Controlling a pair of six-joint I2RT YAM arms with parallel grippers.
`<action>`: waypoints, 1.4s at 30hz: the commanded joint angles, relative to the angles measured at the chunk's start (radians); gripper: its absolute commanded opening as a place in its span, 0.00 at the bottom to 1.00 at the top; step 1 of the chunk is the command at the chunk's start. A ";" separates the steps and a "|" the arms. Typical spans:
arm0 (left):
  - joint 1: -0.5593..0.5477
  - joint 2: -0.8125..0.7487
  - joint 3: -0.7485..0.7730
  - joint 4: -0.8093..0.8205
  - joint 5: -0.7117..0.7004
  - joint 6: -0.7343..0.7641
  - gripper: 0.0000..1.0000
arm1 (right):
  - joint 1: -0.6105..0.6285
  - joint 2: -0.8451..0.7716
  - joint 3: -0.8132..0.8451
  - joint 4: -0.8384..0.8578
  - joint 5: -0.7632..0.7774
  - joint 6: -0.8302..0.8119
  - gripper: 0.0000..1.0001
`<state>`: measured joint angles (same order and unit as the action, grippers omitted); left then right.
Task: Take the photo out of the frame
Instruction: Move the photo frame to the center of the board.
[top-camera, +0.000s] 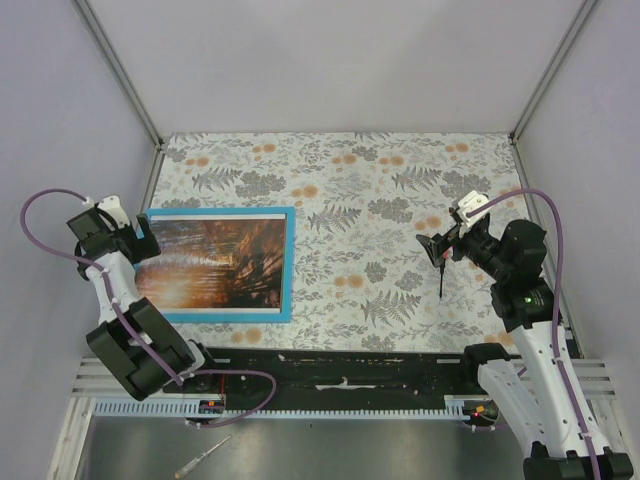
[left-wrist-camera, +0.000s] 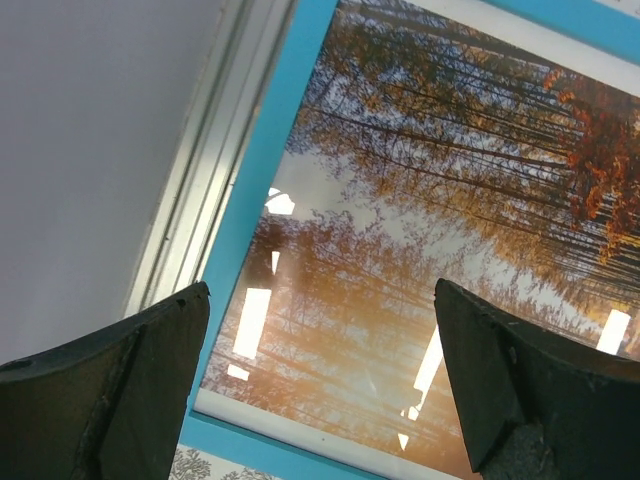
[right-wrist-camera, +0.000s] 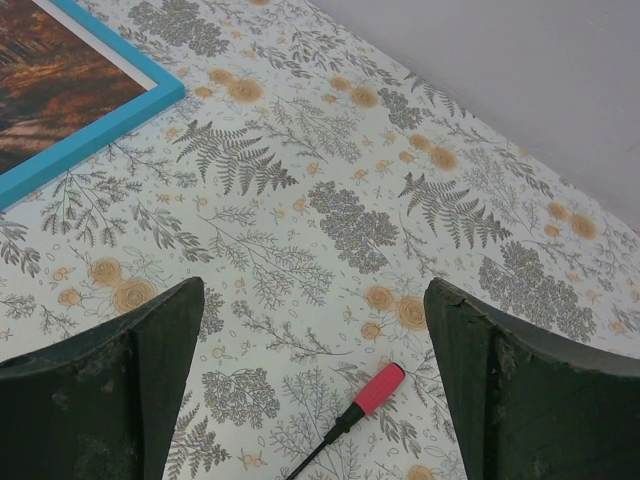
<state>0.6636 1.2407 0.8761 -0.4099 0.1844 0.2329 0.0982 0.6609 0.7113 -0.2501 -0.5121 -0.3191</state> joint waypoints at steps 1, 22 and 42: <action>0.051 0.069 0.021 0.040 0.124 0.014 1.00 | 0.001 -0.004 0.020 0.020 -0.006 -0.014 0.98; 0.123 0.247 -0.020 0.146 0.095 -0.021 1.00 | 0.001 0.000 0.017 0.020 -0.006 -0.023 0.98; 0.125 0.347 -0.011 0.131 0.092 0.008 1.00 | -0.002 0.000 0.017 0.020 -0.002 -0.023 0.98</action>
<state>0.7799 1.5482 0.8482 -0.2695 0.2680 0.2325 0.0982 0.6685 0.7113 -0.2501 -0.5163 -0.3340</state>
